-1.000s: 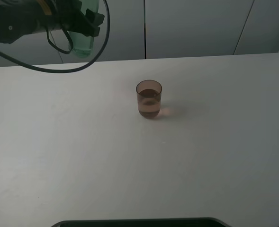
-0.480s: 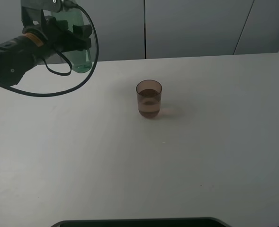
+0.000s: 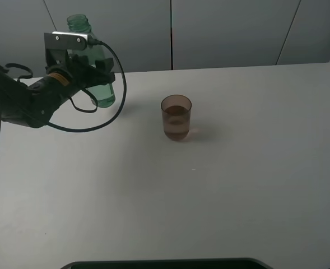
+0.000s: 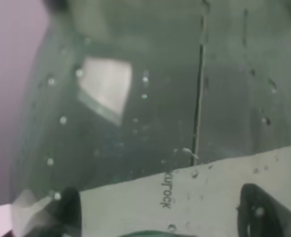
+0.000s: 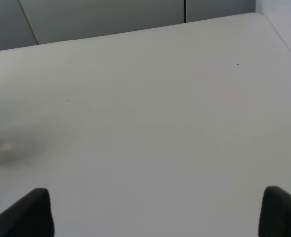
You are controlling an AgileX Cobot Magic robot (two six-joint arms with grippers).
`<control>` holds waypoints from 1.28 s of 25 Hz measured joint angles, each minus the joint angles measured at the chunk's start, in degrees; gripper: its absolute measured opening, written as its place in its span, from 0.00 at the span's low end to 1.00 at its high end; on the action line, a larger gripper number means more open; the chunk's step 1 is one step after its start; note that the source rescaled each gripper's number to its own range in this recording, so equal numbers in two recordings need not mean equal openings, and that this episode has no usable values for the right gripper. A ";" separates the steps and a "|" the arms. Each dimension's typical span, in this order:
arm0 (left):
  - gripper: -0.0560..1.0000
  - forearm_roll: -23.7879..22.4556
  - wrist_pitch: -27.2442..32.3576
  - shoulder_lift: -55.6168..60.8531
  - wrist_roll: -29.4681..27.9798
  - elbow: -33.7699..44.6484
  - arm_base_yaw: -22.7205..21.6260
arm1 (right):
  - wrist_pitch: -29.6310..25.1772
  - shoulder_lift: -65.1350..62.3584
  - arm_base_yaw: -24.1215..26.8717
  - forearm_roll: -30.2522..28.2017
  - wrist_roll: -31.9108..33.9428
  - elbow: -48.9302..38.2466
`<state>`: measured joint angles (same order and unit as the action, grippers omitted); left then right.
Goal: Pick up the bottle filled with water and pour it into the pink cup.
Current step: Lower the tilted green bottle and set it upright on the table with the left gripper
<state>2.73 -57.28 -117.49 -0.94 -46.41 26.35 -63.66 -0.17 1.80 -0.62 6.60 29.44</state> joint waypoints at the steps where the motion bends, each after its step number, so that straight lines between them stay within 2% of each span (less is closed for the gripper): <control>1: 0.05 0.09 -0.59 -0.86 0.24 0.00 0.00 | 0.00 0.00 0.00 0.00 0.00 0.00; 8: 0.05 0.64 -6.66 -5.81 0.94 0.00 0.00 | 0.00 0.00 0.00 0.00 0.00 0.00; 24: 0.05 1.31 -7.06 -6.13 0.43 0.00 0.00 | 0.00 0.00 0.00 0.00 0.00 0.00; 25: 0.13 1.31 -6.91 -6.13 0.19 0.00 0.00 | 0.00 0.00 0.00 0.00 0.00 0.00; 26: 0.57 1.31 -7.18 -6.13 -0.12 0.00 0.00 | 0.00 0.00 0.00 0.00 0.00 0.00; 27: 0.80 1.31 -8.15 -6.13 -0.60 0.00 0.00 | 0.00 0.00 0.00 0.00 0.00 0.00; 29: 0.93 1.31 -9.04 -6.13 -1.53 0.00 0.00 | 0.00 0.00 0.00 0.00 0.00 0.00; 32: 0.96 1.31 -9.04 -6.13 -1.76 0.00 0.00 | 0.00 0.00 0.00 0.00 0.00 0.00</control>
<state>4.04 -66.32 -123.62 -2.70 -46.41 26.35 -63.66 -0.17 1.80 -0.62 6.60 29.44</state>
